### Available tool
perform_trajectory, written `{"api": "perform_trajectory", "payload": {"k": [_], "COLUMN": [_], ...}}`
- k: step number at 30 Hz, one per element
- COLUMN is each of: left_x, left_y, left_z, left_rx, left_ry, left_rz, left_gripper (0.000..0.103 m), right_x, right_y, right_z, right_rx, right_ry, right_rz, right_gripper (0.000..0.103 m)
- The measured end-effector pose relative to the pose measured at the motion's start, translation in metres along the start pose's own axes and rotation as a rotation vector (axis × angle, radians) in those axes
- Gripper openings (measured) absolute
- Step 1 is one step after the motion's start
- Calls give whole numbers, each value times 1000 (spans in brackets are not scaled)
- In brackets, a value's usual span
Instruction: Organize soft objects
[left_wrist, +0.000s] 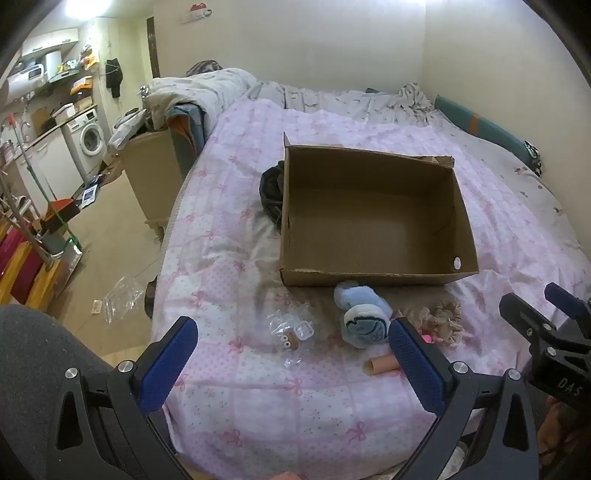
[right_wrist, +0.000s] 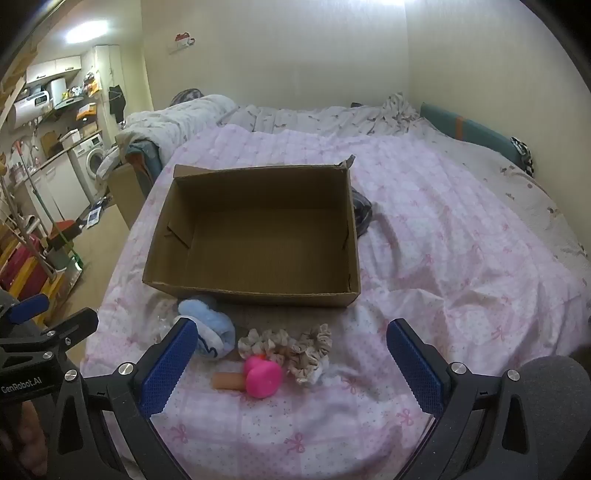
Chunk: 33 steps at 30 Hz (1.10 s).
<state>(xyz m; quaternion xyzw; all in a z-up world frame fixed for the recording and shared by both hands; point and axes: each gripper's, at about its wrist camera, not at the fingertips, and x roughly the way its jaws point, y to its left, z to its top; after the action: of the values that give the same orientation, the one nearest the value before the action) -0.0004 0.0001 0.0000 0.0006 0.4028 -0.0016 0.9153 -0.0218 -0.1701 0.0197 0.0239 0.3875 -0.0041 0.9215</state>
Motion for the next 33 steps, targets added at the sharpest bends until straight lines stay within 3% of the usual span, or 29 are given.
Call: {"api": "perform_trajectory", "payload": {"k": [33], "left_x": [4], "left_y": [3], "left_z": [-2], "left_rx": [6], "left_ry": [13], "left_rz": [12], "left_gripper": [103], "right_x": [0], "right_y": [-2], "right_z": [0], "right_rx": [11], "right_ry": [4], "right_rz": [9], "right_gripper": [103]}}
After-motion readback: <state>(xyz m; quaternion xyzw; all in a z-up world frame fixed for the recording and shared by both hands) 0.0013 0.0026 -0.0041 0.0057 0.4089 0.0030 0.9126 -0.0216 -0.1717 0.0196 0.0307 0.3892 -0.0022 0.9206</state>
